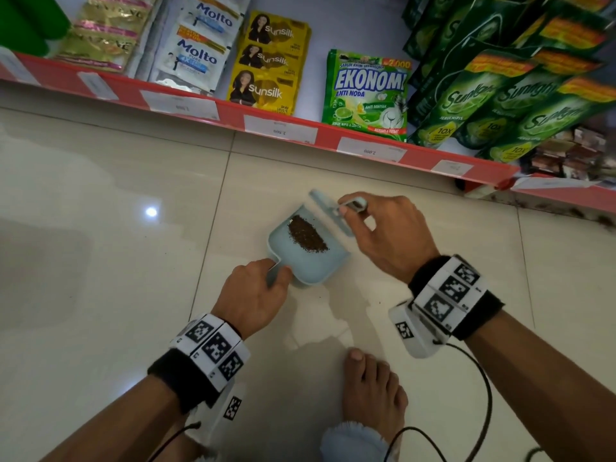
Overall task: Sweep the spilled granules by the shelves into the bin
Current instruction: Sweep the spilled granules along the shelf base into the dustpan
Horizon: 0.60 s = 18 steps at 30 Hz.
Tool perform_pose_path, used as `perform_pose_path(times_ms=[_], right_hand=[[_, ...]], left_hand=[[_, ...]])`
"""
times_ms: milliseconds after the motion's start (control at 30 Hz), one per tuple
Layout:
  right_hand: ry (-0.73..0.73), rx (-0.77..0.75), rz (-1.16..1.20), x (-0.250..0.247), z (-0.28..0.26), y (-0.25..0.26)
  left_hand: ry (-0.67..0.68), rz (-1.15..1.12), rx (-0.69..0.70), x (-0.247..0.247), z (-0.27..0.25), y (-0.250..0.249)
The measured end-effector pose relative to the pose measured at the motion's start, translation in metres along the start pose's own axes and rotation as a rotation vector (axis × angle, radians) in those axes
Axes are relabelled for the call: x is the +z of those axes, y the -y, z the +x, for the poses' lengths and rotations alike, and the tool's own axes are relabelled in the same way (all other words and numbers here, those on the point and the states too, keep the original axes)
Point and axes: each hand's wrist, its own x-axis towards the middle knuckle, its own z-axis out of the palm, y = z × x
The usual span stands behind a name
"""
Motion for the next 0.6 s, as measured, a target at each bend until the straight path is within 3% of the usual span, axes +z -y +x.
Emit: perform_pose_path(times_ms=[133, 433, 600], right_hand=[[-0.048, 0.020, -0.086, -0.007, 0.025, -0.015], [0.321, -0.291, -0.058, 0.021, 0.069, 0.006], [0.468, -0.323, -0.069, 0.001, 0.052, -0.020]], left_hand=[[-0.052, -0.032, -0.012, -0.004, -0.011, 0.014], [-0.128, -0.066, -0.077, -0.012, -0.035, 0.044], [-0.125, -0.059, -0.064, -0.015, -0.040, 0.054]])
